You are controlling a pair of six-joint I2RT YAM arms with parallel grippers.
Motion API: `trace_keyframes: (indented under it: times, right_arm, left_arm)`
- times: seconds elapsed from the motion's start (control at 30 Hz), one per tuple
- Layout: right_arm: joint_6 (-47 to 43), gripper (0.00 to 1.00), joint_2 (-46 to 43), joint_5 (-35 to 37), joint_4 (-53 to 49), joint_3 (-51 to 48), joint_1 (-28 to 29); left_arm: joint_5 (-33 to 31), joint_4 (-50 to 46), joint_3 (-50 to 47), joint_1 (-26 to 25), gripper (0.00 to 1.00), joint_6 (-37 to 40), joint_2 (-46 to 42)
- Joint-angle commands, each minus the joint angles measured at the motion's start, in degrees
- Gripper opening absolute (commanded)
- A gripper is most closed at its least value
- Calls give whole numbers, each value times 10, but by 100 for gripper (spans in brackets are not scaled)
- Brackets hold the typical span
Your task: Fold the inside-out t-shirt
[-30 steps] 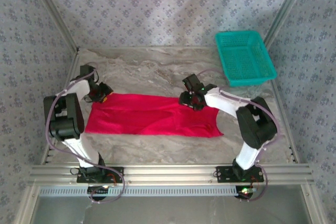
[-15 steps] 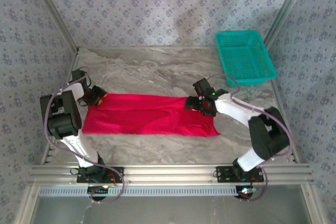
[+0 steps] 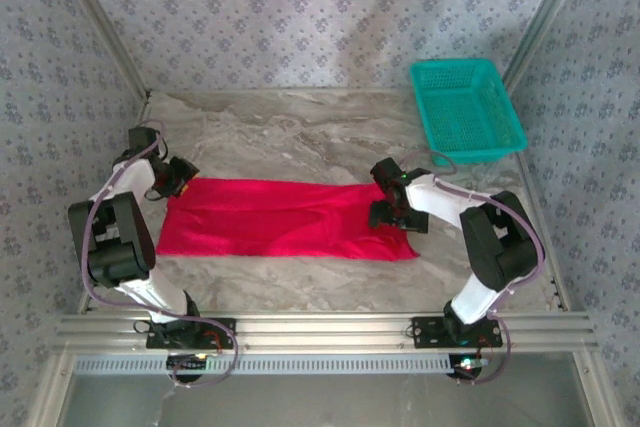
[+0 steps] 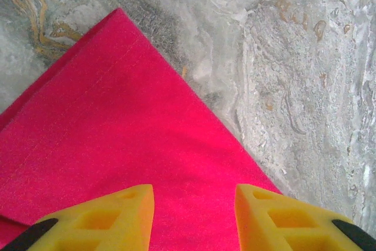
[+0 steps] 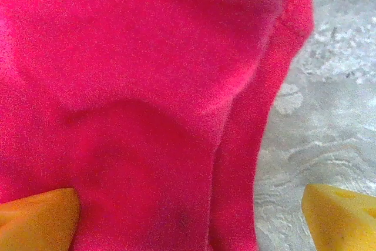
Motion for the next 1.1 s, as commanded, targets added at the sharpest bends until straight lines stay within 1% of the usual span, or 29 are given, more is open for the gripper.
trace_keyframes:
  times: [0.0, 0.07, 0.13, 0.2, 0.27, 0.33, 0.37, 0.47, 0.67, 0.8, 0.93, 1.0, 1.07]
  right_arm:
    - [-9, 93, 22, -6, -1, 2, -4]
    - [-12, 82, 29, -27, 13, 0, -4]
    - [-24, 63, 36, -41, 32, -2, -4]
    - [-29, 50, 42, -62, 37, -5, -6]
    - [-30, 40, 47, -66, 54, -9, -10]
    - [-33, 28, 53, -72, 54, -10, -15]
    - [-34, 23, 52, -73, 55, -11, -17]
    - [-35, 8, 33, -64, 46, -13, -23]
    - [-37, 5, -79, 28, -28, 5, -25]
    - [-54, 3, -150, 75, -50, 20, -24]
    - [-53, 1, -206, 71, -56, 45, 4]
    - [-46, 1, -216, 77, -64, 69, 33]
    - [-38, 1, -213, 99, -72, 105, 75]
  left_arm:
    - [-3, -19, 3, -3, 40, 9, -14]
    - [-2, -17, 0, -3, 39, 7, -13]
    - [0, -17, -5, -3, 39, 8, -14]
    - [2, -18, -11, -3, 39, 8, -17]
    - [3, -16, -21, -5, 39, 7, -22]
    - [2, -16, -28, -10, 38, 8, -25]
    - [2, -17, -31, -12, 38, 9, -25]
    - [-1, -16, -41, -23, 38, 9, -30]
    - [3, 6, -53, -60, 38, -14, -51]
    - [21, 6, -36, -63, 37, -23, -54]
    - [54, 13, -31, -42, 37, -32, -64]
    - [72, 19, -32, -21, 37, -38, -72]
    - [87, 20, -28, 3, 37, -41, -74]
